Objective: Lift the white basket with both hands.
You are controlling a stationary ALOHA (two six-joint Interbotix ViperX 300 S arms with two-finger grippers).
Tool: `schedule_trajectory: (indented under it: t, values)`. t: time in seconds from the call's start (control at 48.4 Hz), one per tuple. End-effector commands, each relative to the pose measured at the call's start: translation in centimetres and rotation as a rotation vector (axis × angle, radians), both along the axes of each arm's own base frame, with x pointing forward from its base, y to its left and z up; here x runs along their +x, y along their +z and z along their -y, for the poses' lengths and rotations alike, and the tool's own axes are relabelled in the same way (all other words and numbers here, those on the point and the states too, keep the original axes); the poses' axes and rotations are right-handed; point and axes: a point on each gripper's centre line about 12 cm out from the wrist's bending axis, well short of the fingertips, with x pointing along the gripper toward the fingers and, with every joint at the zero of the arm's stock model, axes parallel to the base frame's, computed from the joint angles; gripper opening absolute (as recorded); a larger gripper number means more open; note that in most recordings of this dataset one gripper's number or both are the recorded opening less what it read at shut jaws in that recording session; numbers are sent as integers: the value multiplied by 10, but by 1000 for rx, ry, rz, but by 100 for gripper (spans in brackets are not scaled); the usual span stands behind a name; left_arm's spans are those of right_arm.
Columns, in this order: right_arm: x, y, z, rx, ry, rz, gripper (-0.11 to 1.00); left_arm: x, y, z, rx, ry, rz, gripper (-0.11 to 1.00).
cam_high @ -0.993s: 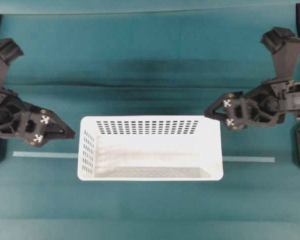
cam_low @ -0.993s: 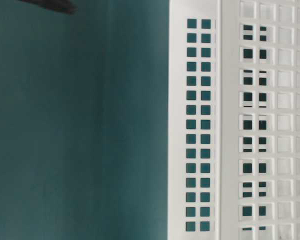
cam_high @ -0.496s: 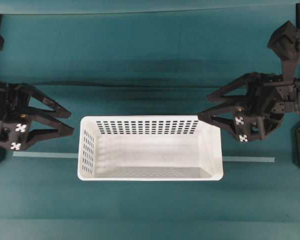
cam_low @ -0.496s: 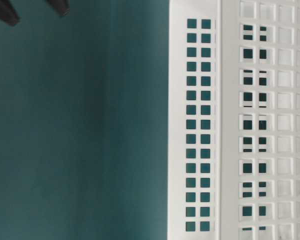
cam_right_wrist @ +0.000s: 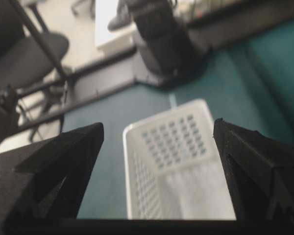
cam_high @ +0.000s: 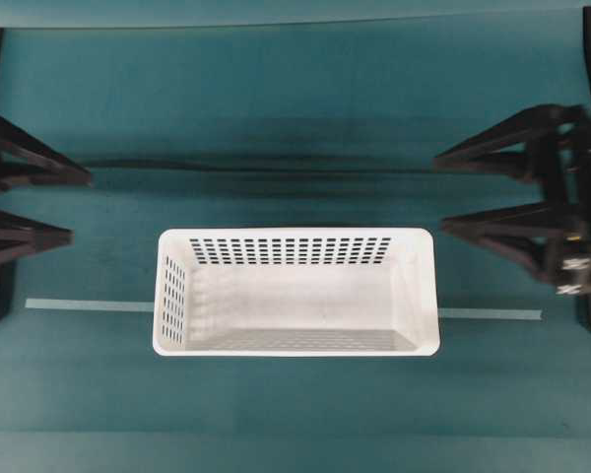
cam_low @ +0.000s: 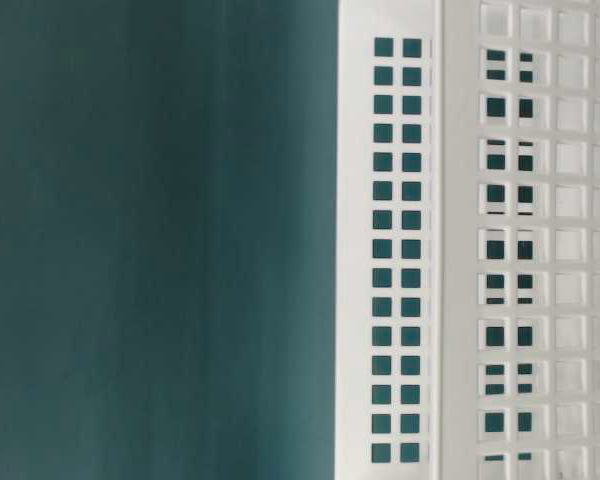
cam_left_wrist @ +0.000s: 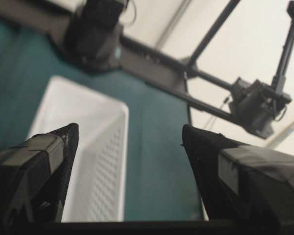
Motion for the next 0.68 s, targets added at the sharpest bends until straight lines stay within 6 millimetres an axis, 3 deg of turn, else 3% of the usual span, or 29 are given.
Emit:
schedule_trajectory:
  t: [0.0, 0.145, 0.29, 0.662]
  values:
    - [-13, 12, 4, -37, -15, 54, 96, -8, 8, -1, 67, 1, 35, 87]
    - [-39, 17, 15, -127, -73, 80, 96, -13, 2, -2, 145, -1, 12, 87]
    - [-52, 15, 18, -200, -87, 94, 96, -12, -5, -1, 144, -4, -11, 87]
    - [-55, 4, 16, -217, -76, 76, 96, -14, -7, -2, 156, -4, -9, 87]
